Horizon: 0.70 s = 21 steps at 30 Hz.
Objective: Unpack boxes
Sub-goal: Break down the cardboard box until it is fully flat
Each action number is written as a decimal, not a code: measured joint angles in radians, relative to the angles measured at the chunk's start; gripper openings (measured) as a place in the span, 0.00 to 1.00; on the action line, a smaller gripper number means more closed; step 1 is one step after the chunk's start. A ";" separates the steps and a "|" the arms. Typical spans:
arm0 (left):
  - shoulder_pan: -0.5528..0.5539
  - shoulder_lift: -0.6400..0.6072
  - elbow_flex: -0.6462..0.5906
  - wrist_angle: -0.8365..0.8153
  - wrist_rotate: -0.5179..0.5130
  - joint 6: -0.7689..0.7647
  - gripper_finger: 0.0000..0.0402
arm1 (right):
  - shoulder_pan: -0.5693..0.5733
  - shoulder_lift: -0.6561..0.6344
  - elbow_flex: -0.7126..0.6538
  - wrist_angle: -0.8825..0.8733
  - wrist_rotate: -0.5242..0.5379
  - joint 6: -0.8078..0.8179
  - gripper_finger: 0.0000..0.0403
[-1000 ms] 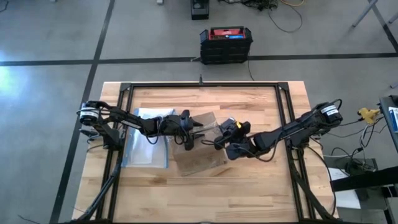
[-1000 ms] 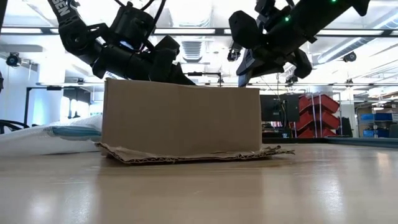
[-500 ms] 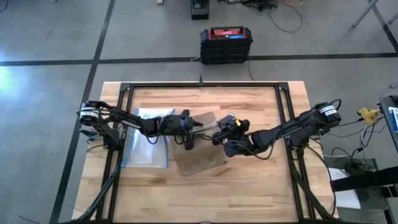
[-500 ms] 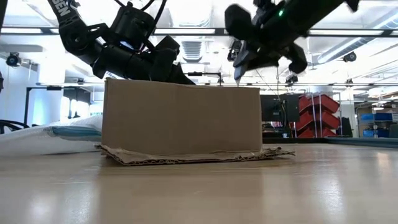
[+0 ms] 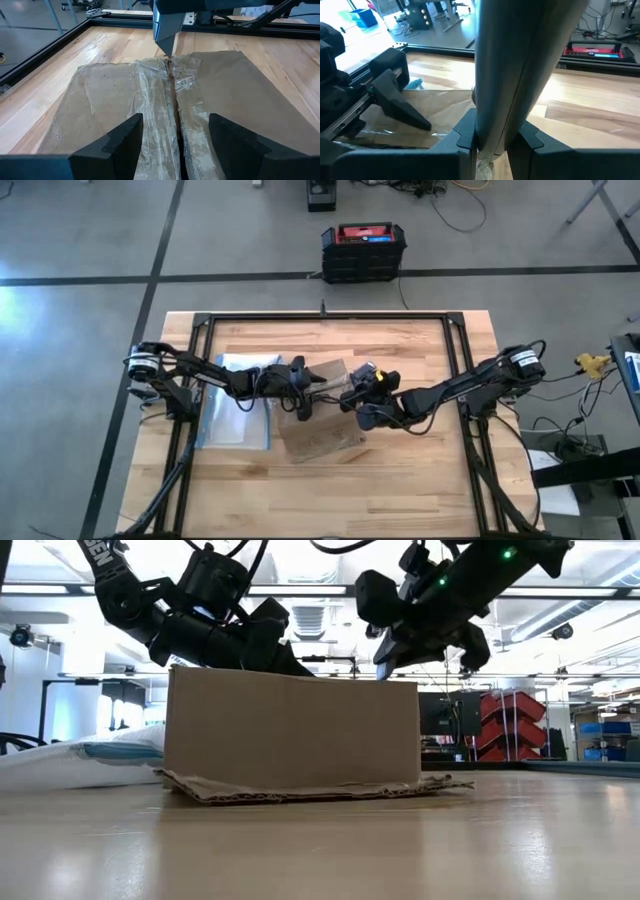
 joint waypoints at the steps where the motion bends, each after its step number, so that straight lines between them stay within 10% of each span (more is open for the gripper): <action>1: 0.000 0.000 0.000 0.000 0.000 0.000 0.53 | 0.000 0.000 0.000 -0.001 -0.006 -0.001 0.12; 21: 0.000 0.000 0.001 -0.016 0.000 0.000 0.54 | 0.076 -0.011 -0.002 -0.045 -0.009 -0.007 0.12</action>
